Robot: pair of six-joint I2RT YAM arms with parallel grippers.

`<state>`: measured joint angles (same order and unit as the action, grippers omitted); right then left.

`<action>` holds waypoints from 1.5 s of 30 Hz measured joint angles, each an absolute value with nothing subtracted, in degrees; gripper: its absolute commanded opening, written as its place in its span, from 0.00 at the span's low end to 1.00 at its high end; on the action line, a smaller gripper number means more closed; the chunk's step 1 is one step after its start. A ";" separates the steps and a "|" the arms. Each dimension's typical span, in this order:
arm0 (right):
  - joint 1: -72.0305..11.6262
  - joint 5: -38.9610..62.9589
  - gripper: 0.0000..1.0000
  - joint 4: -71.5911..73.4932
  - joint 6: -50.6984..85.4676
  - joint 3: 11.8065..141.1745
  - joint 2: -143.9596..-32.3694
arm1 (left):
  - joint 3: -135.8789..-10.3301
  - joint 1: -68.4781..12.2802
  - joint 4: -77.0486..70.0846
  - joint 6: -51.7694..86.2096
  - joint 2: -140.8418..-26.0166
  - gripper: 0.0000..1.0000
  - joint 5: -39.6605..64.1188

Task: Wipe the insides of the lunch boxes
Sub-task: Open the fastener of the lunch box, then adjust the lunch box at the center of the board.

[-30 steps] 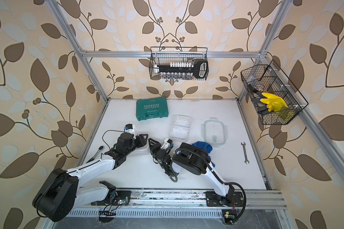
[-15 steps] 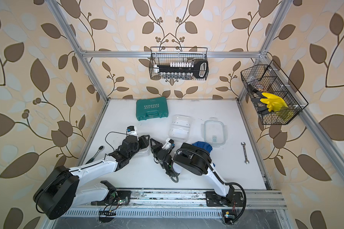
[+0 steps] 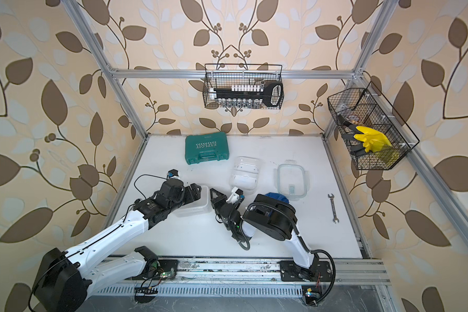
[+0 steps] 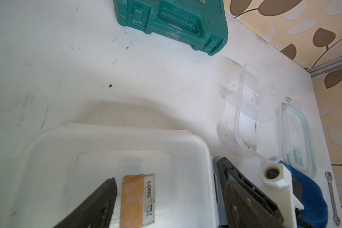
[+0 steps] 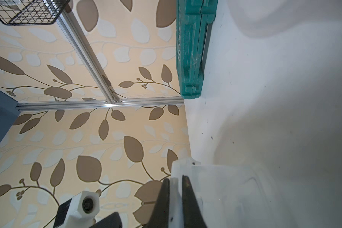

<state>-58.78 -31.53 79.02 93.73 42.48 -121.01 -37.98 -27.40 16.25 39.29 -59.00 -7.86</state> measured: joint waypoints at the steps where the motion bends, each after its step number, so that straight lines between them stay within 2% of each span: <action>1: -58.52 -31.53 0.16 78.96 93.56 41.82 -120.31 | -38.87 -26.39 17.78 39.27 -58.92 0.90 -7.42; 3: -58.04 -31.62 0.38 78.02 93.30 40.58 -118.69 | -39.62 -24.86 20.75 39.31 -58.26 0.92 -6.55; 4: -57.93 -31.55 0.45 77.01 92.99 39.97 -117.62 | -39.68 -24.32 22.61 39.33 -57.63 0.95 -6.48; 6: -57.84 -31.31 0.51 74.22 92.51 38.92 -115.13 | -39.68 -23.97 26.59 39.53 -56.05 0.99 -6.48; 8: -57.87 -30.98 0.55 70.96 92.07 38.00 -112.09 | -39.68 -23.94 29.91 40.12 -54.43 0.99 -6.44; 12: -57.91 -29.82 0.58 62.50 91.24 36.71 -105.03 | -38.57 -23.94 33.17 41.74 -53.10 0.99 -6.00; 21: -57.19 -27.31 0.65 30.55 87.42 38.33 -85.58 | -31.31 -23.92 34.94 47.59 -48.07 0.99 -1.50; 29: -53.63 -20.51 0.70 18.00 85.95 38.37 -86.98 | -30.52 -23.94 31.97 52.82 -46.96 0.99 3.36; 36: -52.64 -20.40 0.70 7.66 76.51 39.46 -82.50 | -28.84 -23.97 28.16 58.30 -45.74 0.99 8.80; 41: -48.84 -15.84 0.70 2.90 60.93 51.48 -83.85 | -24.27 -24.71 24.49 64.20 -44.25 0.99 12.36; 45: -44.36 -4.80 0.69 2.55 46.92 64.18 -92.49 | -22.72 -25.93 22.48 67.07 -44.64 0.99 13.47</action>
